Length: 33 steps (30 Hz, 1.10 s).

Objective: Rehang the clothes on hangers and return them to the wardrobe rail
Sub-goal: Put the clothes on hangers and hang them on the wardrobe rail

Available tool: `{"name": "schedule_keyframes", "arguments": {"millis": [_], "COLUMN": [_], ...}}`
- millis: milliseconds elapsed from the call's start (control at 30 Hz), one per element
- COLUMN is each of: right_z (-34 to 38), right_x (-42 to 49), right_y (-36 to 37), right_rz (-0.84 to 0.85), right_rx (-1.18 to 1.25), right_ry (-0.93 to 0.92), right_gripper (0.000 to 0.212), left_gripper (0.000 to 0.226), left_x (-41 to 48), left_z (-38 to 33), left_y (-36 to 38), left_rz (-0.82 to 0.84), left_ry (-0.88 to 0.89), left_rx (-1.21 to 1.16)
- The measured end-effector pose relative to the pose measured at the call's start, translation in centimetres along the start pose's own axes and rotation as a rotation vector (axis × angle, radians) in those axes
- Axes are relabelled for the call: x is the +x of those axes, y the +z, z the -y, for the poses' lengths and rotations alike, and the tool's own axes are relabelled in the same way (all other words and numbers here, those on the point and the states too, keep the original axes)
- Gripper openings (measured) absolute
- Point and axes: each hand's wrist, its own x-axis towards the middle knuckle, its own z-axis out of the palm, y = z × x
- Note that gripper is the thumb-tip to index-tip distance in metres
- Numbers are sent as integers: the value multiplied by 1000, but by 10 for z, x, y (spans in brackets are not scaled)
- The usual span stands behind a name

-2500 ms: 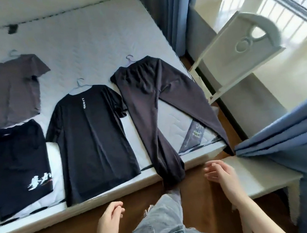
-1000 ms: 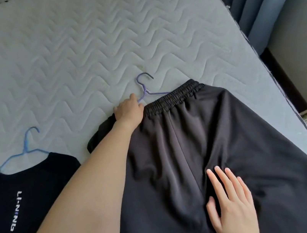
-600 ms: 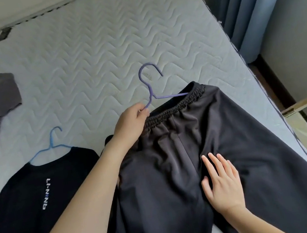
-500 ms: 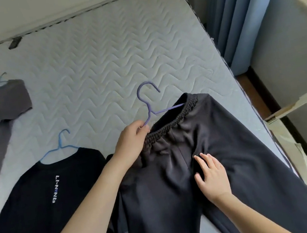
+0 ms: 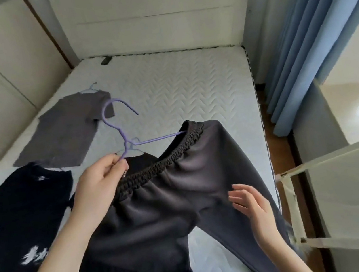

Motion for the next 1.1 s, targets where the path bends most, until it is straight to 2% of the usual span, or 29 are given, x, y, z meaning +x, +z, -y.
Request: {"name": "schedule_keyframes", "arguments": {"millis": [133, 300, 367, 500, 567, 667, 833, 933, 1100], "right_z": [15, -40, -64, -88, -94, -104, -127, -138, -154], "right_x": [-70, -153, -187, -250, -275, -315, -403, -456, -508], "right_y": [34, 88, 110, 163, 196, 251, 357, 416, 491], "right_rz": [107, 324, 449, 707, 809, 904, 1000, 1084, 1146], "right_rx": [3, -100, -160, -284, -348, -414, -361, -358, -355], "right_ry": [-7, 96, 156, 188, 147, 78, 80, 68, 92], "right_gripper": [23, 22, 22, 25, 27, 28, 24, 23, 25], "left_gripper": [25, 26, 27, 35, 33, 29, 31, 29, 22], "left_x": [-113, -249, -296, -382, -430, -499, -596, -638, -664], "left_z": [12, 59, 84, 148, 155, 161, 204, 217, 266], "left_y": [-69, -108, -119, -164, -198, -254, -327, -359, -411], "left_rz": [-122, -280, -360, -524, -622, -681, -920, -1101, -1186], "left_ry": [-146, -384, -477, -836, -816, -731, -783, -782, -877], "left_rx": [-178, -388, -369, -250, -234, -278, -336, -456, -504]}}
